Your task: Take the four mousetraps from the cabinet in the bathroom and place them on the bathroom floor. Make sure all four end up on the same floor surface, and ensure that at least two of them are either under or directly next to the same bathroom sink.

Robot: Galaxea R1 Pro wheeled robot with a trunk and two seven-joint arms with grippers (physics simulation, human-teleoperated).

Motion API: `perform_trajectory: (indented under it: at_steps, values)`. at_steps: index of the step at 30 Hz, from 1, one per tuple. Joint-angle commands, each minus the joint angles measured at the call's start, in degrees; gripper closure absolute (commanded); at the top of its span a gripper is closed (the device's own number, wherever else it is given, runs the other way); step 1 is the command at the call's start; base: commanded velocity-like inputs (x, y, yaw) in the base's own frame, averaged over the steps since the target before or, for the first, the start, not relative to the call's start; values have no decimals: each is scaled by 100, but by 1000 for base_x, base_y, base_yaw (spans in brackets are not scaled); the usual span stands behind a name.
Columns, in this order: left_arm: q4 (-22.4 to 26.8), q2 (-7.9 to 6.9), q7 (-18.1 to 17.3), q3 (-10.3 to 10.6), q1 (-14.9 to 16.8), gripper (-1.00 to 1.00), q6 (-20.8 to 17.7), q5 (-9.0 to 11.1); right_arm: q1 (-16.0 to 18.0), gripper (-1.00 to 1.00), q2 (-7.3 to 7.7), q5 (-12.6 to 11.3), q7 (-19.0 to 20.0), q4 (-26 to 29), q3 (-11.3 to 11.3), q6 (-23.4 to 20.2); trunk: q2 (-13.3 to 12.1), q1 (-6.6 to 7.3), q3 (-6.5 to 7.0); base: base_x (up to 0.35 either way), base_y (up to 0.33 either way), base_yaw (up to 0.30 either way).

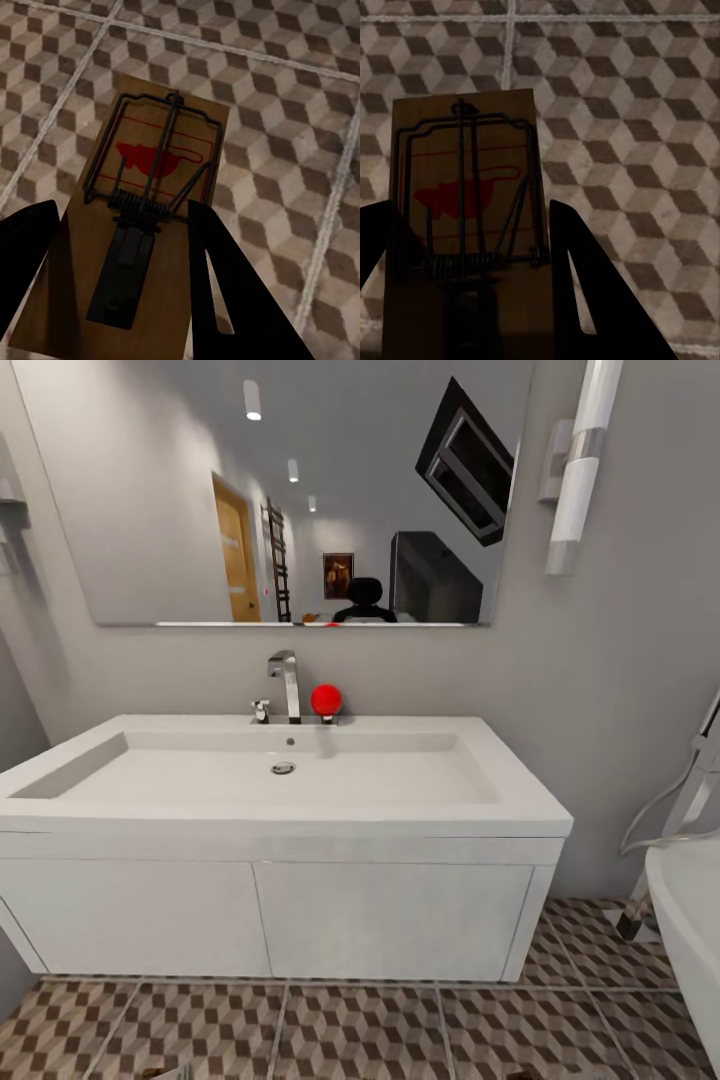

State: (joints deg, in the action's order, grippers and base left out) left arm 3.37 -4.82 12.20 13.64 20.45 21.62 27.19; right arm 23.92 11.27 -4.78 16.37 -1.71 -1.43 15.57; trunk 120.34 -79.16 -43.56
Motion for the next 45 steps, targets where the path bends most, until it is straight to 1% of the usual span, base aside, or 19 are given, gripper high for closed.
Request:
perform_trajectory:
  at_steps: [1,12,16,20,45]
  values:
    - [3,-1,26,51,2,100,9,32,8,100,0,-70,41,-13,-14,24,44,-22,-24,0,0,0]
    - [5,-2,37,43,2,100,-8,40,8,100,-2,-67,-3,19,-7,93,485,-263,-222,0,0,0]
    - [5,-6,37,36,2,100,-8,48,8,100,-13,-67,-176,27,-7,95,646,-351,-293,0,0,0]
    - [5,-10,49,27,2,100,-8,50,8,100,-18,-67,-226,75,-7,103,806,-439,-365,0,0,0]
    - [5,-2,54,25,2,100,1,59,8,100,-19,-67,-239,98,-7,104,1809,-988,-814,0,0,0]
